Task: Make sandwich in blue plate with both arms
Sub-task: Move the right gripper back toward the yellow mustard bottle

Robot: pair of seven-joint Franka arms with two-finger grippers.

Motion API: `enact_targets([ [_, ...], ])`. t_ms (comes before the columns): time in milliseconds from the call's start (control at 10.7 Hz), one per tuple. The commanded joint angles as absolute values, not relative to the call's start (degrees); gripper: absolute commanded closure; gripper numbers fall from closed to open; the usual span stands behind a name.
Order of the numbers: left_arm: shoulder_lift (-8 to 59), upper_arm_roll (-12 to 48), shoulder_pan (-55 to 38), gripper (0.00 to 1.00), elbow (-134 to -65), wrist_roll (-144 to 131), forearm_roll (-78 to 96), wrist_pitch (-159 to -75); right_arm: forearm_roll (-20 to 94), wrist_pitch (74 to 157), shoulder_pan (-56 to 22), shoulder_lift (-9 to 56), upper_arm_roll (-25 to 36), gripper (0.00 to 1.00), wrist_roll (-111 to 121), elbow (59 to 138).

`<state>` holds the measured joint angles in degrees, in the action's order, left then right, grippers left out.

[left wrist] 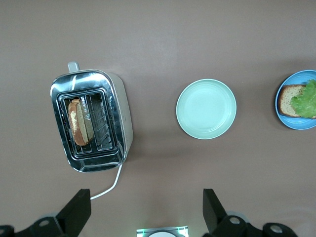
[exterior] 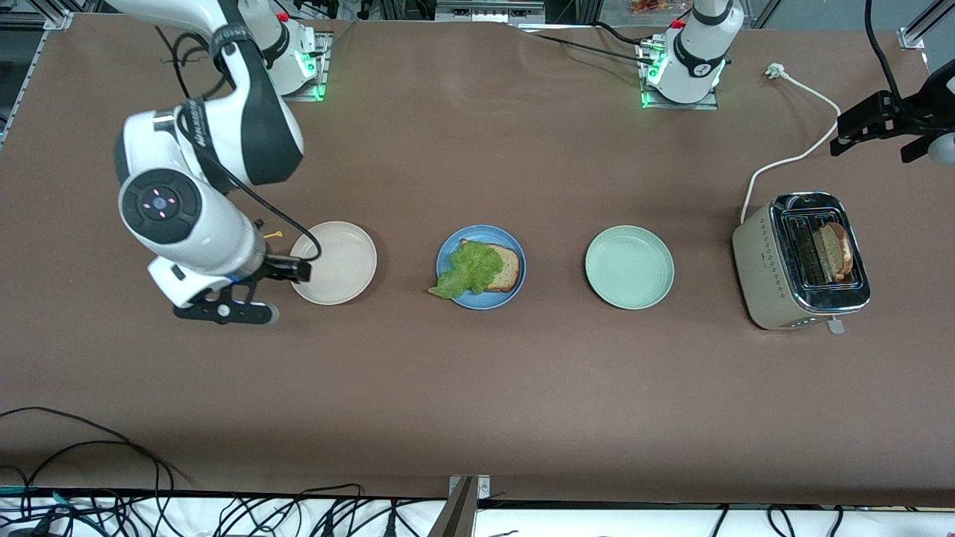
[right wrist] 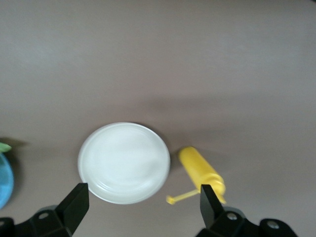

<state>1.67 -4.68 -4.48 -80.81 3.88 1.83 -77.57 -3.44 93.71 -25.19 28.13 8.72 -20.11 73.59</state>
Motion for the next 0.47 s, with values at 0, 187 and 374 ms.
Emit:
enact_targets([
  [0,2.55,-4.39,-4.48,0.00,-79.01,3.78,0.18,-77.26,-6.07,98.06,-25.84,13.22,12.98,0.00,-8.94,92.07],
  [187,2.55,-4.48,-4.48,0.00,-79.01,3.78,0.18,-77.26,-5.01,99.40,-25.84,10.47,17.99,0.00,2.41,95.62],
  [374,2.55,-4.57,-4.39,0.00,-79.01,3.78,0.18,-77.26,-0.29,99.32,-25.84,10.46,22.56,0.00,11.46,96.06],
])
